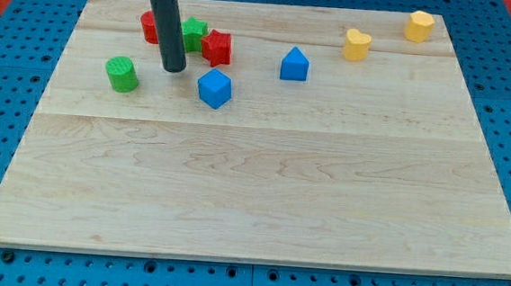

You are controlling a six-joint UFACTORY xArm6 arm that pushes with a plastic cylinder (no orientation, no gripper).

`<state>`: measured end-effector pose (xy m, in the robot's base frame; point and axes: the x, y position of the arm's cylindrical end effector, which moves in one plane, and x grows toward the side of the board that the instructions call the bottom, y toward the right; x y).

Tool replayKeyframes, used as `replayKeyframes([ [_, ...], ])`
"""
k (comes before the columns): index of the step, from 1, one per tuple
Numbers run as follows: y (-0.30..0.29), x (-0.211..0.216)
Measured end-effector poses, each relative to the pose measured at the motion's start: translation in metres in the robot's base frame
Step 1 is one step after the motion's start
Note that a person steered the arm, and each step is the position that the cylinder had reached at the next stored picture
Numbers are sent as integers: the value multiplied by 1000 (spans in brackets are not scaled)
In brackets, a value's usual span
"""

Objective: Keep the red star at the bottom left of the blue cube

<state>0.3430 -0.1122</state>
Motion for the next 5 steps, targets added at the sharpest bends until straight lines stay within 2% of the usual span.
replayKeyframes([
  [1,31,17],
  [2,31,33],
  [3,26,28],
  [4,17,4],
  [5,55,4],
])
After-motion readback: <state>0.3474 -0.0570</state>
